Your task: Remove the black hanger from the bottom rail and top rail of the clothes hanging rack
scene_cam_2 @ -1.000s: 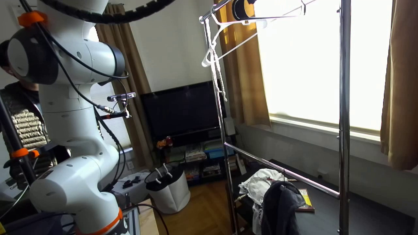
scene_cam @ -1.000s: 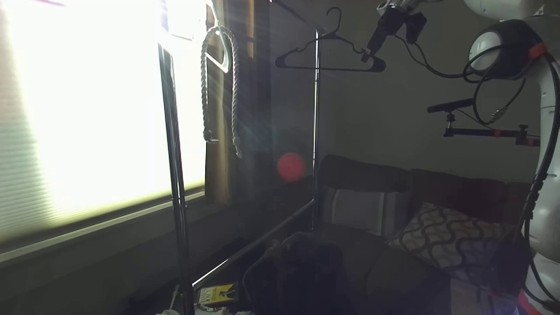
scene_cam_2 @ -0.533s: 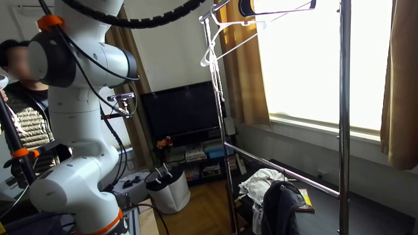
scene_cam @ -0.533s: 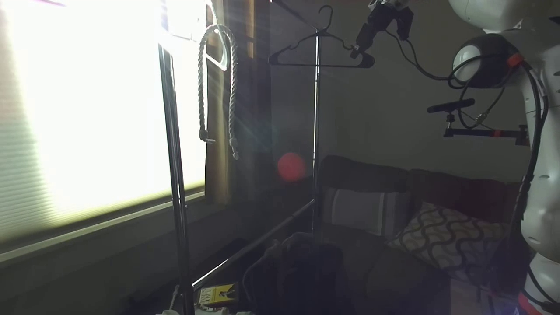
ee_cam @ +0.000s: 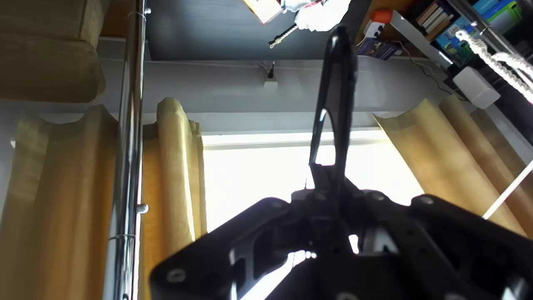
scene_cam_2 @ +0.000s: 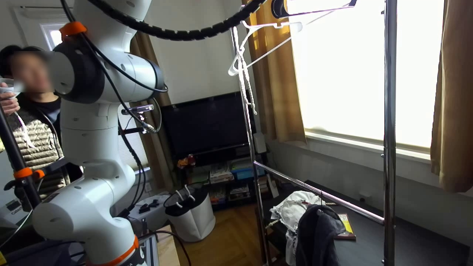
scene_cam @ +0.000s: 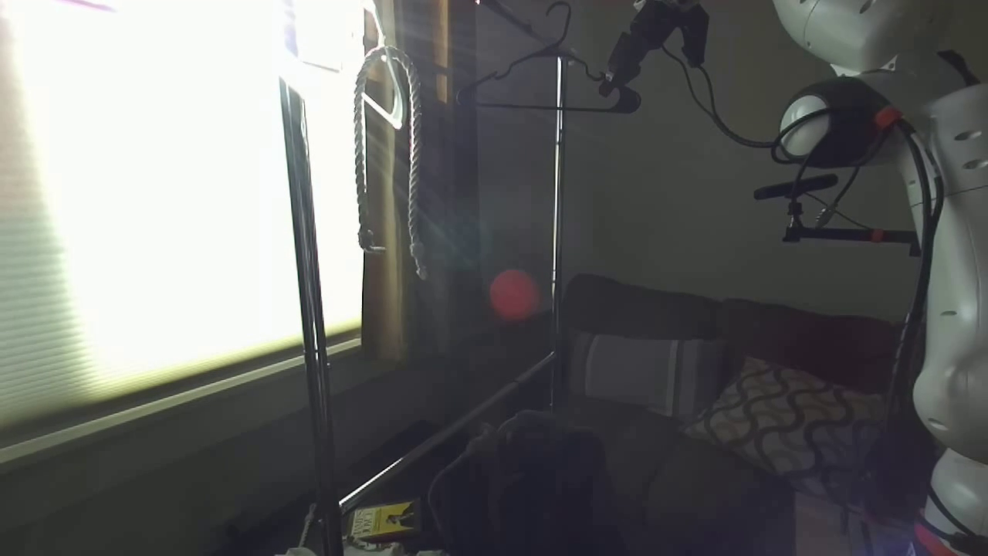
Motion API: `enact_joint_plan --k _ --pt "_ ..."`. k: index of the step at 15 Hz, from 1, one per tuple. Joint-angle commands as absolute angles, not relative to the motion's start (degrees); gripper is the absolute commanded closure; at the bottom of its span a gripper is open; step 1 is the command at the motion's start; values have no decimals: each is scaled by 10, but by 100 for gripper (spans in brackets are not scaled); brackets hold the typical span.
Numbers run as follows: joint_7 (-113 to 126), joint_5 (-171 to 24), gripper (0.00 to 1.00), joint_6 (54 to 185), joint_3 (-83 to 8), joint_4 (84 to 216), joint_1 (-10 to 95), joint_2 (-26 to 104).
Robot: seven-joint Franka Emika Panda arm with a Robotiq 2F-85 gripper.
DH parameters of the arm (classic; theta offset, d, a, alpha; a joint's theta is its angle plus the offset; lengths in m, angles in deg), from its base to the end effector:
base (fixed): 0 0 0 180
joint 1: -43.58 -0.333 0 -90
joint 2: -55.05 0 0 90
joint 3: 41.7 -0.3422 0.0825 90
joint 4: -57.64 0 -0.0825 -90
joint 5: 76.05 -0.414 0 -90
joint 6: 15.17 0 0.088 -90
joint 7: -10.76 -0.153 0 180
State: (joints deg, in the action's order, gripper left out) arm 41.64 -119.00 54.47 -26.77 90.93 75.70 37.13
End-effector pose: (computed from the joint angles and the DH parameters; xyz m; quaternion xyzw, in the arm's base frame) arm 0.4980 -0.2879 0.8703 -0.9466 -0.0613 -0.2895 0.1282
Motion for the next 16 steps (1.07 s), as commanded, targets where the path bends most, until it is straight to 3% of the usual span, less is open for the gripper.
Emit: enact_joint_plan --k 1,7,8,9,11,16 --pt "382 -1171 99 529 -309 848 778 340" --pt "358 -1124 99 520 -357 798 779 307" --pt "359 -1112 92 517 -364 795 777 304" --pt "372 -1096 68 536 -370 848 771 335" --pt "378 -1099 64 535 -385 845 792 340" --pt "417 -1169 27 526 -400 839 933 369"
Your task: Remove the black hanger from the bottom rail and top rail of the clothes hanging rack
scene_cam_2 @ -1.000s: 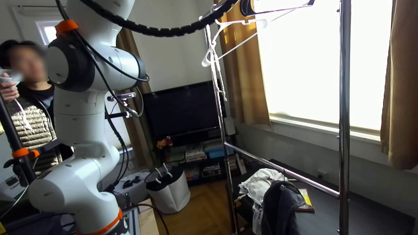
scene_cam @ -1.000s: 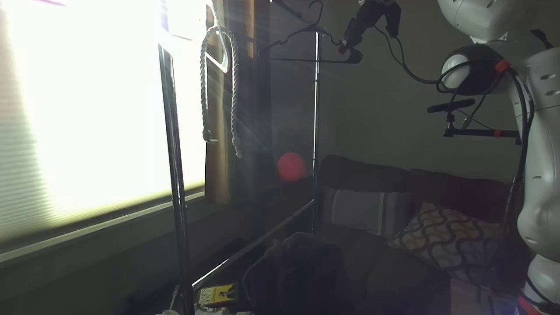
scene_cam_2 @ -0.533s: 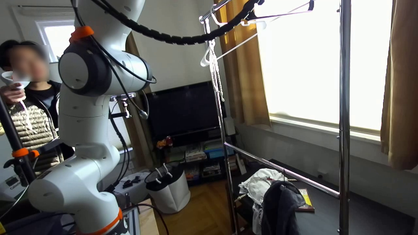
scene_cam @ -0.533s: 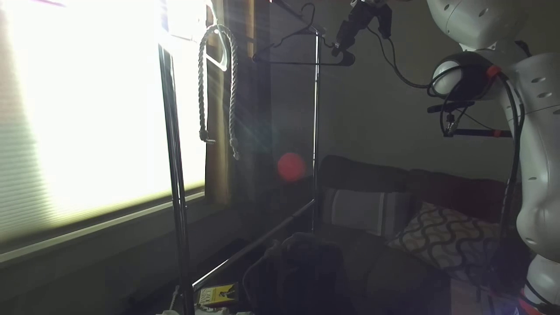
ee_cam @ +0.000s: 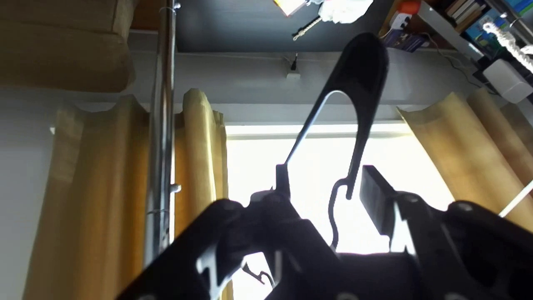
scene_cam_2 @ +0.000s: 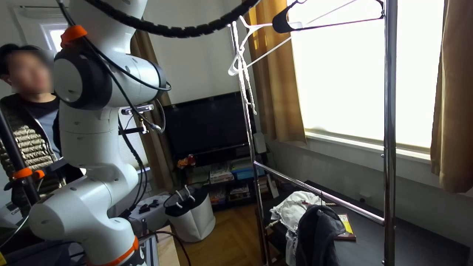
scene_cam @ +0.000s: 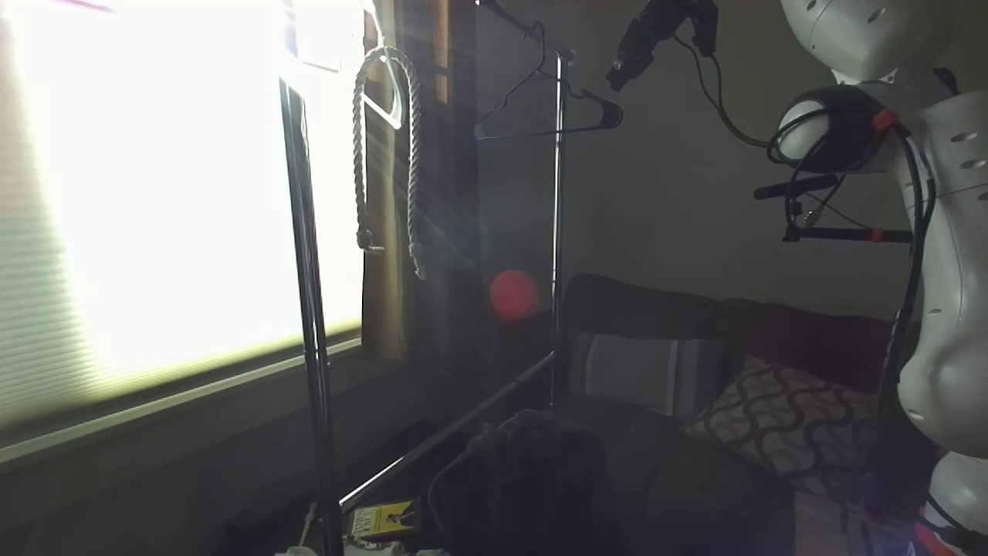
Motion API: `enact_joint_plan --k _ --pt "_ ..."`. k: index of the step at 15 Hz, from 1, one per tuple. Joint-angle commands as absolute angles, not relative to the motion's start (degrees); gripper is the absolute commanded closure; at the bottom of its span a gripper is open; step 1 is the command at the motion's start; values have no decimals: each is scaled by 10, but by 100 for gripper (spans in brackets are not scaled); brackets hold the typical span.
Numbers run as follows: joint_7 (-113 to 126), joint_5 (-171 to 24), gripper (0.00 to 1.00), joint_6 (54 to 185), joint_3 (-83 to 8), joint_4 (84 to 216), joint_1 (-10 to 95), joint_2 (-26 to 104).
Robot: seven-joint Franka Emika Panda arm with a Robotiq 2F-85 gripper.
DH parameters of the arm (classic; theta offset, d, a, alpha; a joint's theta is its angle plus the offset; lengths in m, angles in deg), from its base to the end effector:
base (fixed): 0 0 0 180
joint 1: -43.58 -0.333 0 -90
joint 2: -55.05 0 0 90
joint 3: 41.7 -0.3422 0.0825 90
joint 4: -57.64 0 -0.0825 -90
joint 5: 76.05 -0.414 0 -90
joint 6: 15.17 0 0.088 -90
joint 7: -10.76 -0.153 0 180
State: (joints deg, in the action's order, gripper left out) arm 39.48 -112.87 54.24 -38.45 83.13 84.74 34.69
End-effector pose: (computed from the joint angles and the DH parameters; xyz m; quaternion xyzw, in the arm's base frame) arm 0.4771 -0.3031 0.8907 -0.9459 -0.0440 -0.3077 0.0928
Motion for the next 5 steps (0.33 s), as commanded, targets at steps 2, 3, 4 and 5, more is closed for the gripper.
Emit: enact_joint_plan --k 2,3,4,5 --pt "453 -1161 12 518 -393 834 967 364" --pt "482 -1132 5 517 -387 831 968 358" --pt "498 -1119 0 509 -394 832 962 348" --pt "468 -1134 15 528 -401 833 972 361"
